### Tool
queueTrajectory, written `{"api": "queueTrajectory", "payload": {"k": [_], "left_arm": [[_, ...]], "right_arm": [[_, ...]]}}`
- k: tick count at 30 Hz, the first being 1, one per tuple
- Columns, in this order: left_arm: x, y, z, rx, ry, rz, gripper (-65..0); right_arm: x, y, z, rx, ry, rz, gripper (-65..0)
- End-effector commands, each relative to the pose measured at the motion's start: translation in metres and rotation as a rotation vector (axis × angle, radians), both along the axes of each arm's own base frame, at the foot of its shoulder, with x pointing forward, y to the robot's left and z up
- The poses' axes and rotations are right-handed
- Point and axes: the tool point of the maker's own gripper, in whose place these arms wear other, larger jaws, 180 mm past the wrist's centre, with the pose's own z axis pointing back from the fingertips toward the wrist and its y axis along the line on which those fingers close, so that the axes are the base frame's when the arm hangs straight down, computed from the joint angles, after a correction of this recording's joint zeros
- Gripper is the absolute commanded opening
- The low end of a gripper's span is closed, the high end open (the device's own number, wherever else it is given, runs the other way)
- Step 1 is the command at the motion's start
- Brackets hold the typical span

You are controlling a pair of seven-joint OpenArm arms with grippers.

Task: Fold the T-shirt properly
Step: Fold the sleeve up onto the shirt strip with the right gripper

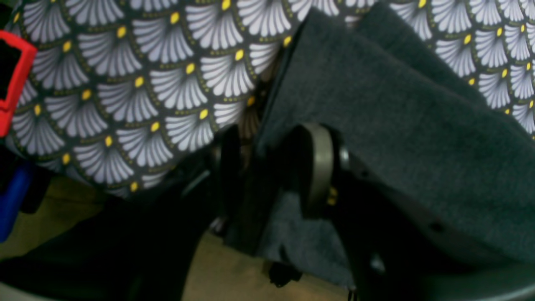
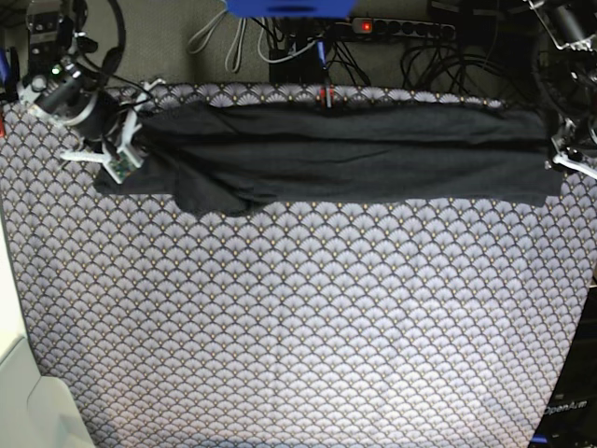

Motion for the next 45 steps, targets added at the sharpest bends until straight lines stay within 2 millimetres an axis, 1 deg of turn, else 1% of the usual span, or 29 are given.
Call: {"api": "queueTrajectory", "payload": {"k": [1, 3, 6, 9, 11, 13, 15, 18, 21, 24, 25, 27, 30, 34, 36, 39, 42, 45], "left_arm": [[0.009, 0.011, 0.016, 0.034, -0.04, 0.0, -41.6], [0.009, 0.011, 0.016, 0.034, -0.04, 0.0, -41.6], [0.009, 0.011, 0.016, 0.034, -0.04, 0.0, -41.6], [0.009, 0.011, 0.016, 0.034, -0.04, 0.0, -41.6], [0.009, 0.011, 0.016, 0.034, -0.04, 0.0, -41.6], [0.009, 0.011, 0.016, 0.034, -0.04, 0.0, -41.6], [0.009, 0.011, 0.016, 0.034, -0.04, 0.0, -41.6], [0.009, 0.011, 0.016, 0.034, -0.04, 0.0, -41.6], [0.009, 0.011, 0.016, 0.035, -0.04, -0.001, -41.6], [0.008, 0.013, 0.016, 0.038, -0.036, -0.001, -41.5], [0.007, 0.016, 0.019, 0.049, -0.033, -0.003, -41.5], [0.007, 0.017, 0.019, 0.052, -0.032, -0.003, -41.5], [0.006, 0.019, 0.02, 0.056, -0.028, -0.005, -41.5], [0.005, 0.019, 0.019, 0.056, -0.027, -0.005, -41.5], [0.005, 0.019, 0.019, 0.056, -0.027, -0.005, -41.5], [0.005, 0.018, 0.019, 0.055, -0.025, -0.005, -41.5], [0.005, 0.018, 0.019, 0.054, -0.027, -0.005, -41.5], [0.005, 0.017, 0.019, 0.053, -0.027, -0.005, -41.5]], "right_arm": [[0.006, -0.004, 0.009, 0.002, -0.036, -0.007, -64.3], [0.007, -0.013, 0.012, -0.009, -0.044, -0.032, -64.3], [0.008, -0.032, 0.016, -0.028, -0.058, -0.091, -64.3], [0.0, -0.039, 0.013, -0.025, -0.046, -0.131, -64.3], [-0.003, -0.039, 0.011, -0.025, -0.036, -0.132, -64.3], [-0.012, -0.038, 0.006, -0.02, -0.011, -0.134, -64.3], [-0.016, -0.03, 0.001, 0.005, -0.001, -0.139, -64.3], [-0.021, -0.022, -0.01, 0.031, 0.032, -0.142, -64.3], [-0.023, -0.017, -0.016, 0.041, 0.053, -0.133, -64.3], [-0.024, -0.019, -0.02, 0.043, 0.065, -0.14, -64.2], [-0.022, -0.02, -0.02, 0.042, 0.06, -0.14, -64.2], [-0.017, -0.021, -0.018, 0.039, 0.049, -0.14, -64.1], [-0.016, -0.025, -0.025, 0.041, 0.066, -0.151, -62.4], [-0.011, -0.038, -0.035, 0.028, 0.099, -0.177, -52.3], [-0.01, -0.046, -0.038, 0.008, 0.117, -0.188, -49.1], [-0.01, -0.066, -0.032, -0.006, 0.102, -0.252, -47.7], [-0.001, -0.082, -0.022, -0.018, 0.064, -0.298, -47.7], [0.003, -0.1, -0.013, -0.03, 0.032, -0.351, -47.7]]}}
